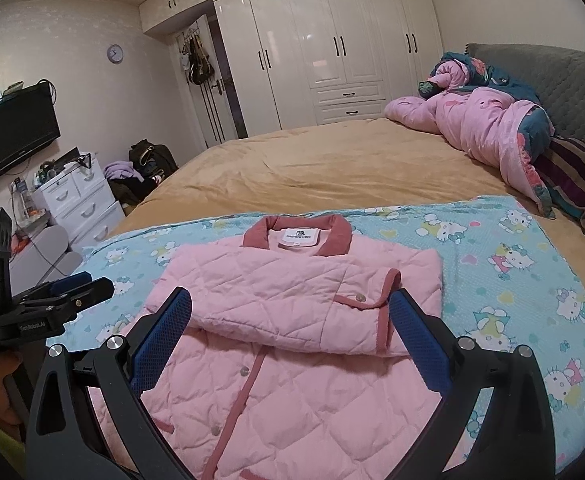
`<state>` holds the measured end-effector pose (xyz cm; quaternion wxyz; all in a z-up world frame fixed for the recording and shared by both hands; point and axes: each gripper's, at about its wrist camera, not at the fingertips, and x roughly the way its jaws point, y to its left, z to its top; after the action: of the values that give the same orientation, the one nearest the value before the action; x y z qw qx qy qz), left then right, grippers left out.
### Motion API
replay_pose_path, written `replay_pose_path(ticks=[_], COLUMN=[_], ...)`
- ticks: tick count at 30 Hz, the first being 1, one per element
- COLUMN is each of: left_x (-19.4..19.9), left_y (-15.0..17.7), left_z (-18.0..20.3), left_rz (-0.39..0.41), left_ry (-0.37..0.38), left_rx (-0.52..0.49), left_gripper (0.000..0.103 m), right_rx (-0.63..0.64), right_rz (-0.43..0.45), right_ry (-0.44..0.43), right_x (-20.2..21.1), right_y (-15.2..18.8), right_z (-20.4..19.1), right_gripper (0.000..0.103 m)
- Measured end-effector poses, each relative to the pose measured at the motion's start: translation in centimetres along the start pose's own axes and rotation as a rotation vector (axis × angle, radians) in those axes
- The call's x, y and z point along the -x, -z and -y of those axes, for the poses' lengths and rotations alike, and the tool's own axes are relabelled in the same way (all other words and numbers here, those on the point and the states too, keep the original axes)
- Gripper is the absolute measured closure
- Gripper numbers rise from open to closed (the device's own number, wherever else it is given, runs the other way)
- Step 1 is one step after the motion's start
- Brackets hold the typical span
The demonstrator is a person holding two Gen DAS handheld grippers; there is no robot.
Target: Fold large clothes
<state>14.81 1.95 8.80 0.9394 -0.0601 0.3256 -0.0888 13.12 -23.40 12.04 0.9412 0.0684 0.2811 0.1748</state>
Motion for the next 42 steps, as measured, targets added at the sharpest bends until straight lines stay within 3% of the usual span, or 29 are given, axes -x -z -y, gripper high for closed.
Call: replay_pose_path(ticks=[18,42], left_x=[0.8,2.0], left_y=[4.7,14.1], left_z=[-1.0,-8.9], left_rz=[-0.052,-0.179], left_ry=[-0.050,-0.217], left_rx=[-0.028,0.047], left_gripper=[0.009,0.009], right_rx=[-0.002,-0.005], right_rz=[-0.045,-0.237], right_ry=[0.008,0.098], right_x=[1.9,1.9], right_y=[5.0,15.5], right_z=[0.9,4.8], right_gripper=[0.004,0.004])
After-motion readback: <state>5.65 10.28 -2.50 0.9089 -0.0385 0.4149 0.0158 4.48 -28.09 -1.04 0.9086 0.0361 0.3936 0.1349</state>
